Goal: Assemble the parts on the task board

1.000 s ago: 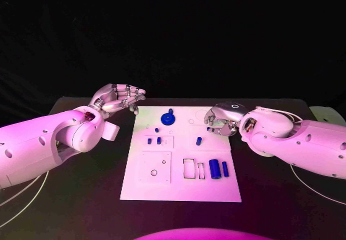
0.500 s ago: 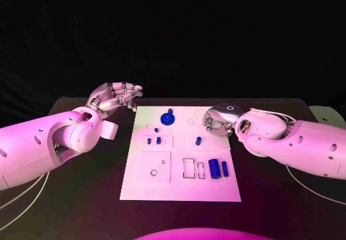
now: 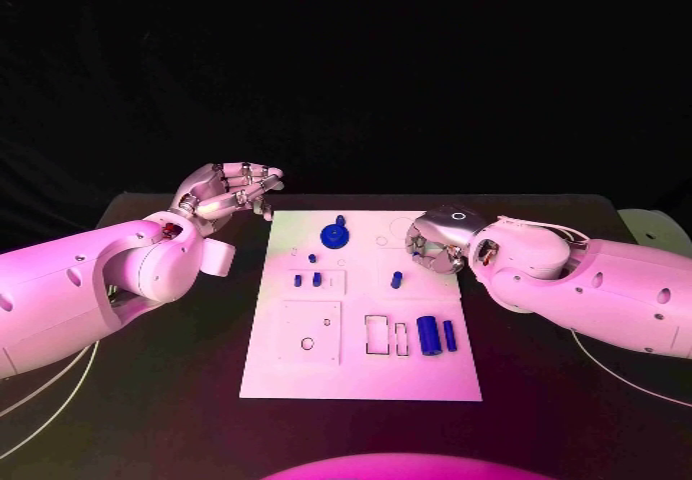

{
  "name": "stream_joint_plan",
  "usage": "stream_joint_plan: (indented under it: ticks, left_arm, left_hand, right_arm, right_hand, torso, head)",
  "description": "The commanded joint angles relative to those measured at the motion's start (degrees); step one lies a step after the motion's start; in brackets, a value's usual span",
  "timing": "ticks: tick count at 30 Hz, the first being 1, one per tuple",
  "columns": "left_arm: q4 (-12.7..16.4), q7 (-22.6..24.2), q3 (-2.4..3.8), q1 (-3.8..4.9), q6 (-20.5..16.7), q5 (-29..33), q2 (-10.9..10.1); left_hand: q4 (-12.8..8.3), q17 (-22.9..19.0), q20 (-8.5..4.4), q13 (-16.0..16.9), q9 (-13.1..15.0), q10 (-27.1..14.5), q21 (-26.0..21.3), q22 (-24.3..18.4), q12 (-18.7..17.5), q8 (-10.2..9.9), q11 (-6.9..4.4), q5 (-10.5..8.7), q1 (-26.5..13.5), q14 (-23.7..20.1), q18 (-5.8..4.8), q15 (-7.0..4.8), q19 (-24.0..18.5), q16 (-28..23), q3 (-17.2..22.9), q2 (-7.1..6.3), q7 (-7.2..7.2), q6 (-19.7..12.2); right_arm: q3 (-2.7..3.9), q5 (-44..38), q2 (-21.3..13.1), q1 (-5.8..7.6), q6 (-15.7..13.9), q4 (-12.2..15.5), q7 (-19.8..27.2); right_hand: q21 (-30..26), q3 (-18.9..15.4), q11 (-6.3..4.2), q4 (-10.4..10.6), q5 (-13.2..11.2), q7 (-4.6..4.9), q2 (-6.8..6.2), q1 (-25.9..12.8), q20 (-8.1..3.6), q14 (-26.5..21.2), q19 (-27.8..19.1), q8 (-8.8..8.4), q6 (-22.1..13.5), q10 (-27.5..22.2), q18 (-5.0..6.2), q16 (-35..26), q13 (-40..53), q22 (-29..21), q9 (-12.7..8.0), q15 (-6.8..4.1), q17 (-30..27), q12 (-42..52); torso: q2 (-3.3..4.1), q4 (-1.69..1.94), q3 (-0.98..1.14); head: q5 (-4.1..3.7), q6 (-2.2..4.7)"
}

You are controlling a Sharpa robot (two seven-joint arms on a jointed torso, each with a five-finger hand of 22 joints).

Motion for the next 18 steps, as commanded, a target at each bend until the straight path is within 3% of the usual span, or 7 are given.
stream_joint_plan:
  ticks: [1,18]
  left_arm:
    - [0.0,0.2,0.03,0.00,0.4,0.5,0.0]
    - [-0.2,-0.9,0.02,-0.01,0.4,0.6,-0.1]
  left_hand:
    - [0.0,-0.1,-0.27,0.1,-0.1,-0.2,-0.3,-0.1,0.3,0.0,0.28,0.17,0.1,-0.3,0.38,0.22,0.2,-0.3,0.4,-0.61,0.21,-0.4]
    - [-0.7,-0.4,-0.17,0.1,-0.2,-1.0,-0.5,-0.3,0.5,-0.3,0.53,0.24,0.6,-0.5,0.38,0.39,0.3,-0.4,1.3,-0.82,0.49,-1.0]
  right_arm:
    - [-0.34,-2.3,-0.1,-0.51,4.5,-0.1,-1.9]
    - [-0.39,-3.5,0.1,-0.99,5.6,-0.2,-2.8]
  right_hand:
    - [0.6,0.2,0.03,-0.7,-0.3,-0.15,-0.01,-0.6,-0.02,2.5,0.5,0.37,0.5,0.5,-0.52,0.3,-0.1,8.1,0.1,-0.25,0.1,-0.1]
    - [1.3,1.5,0.11,-3.2,0.0,0.02,-0.47,-0.5,-0.08,2.5,0.8,0.14,0.4,0.9,-0.69,0.4,-0.5,8.7,0.2,-0.23,0.2,-0.8]
  torso:
    - [-0.01,0.02,0.00]
    - [0.00,0.01,-0.04]
  head:
    - [-0.07,-0.08]
    - [-0.33,-0.14]
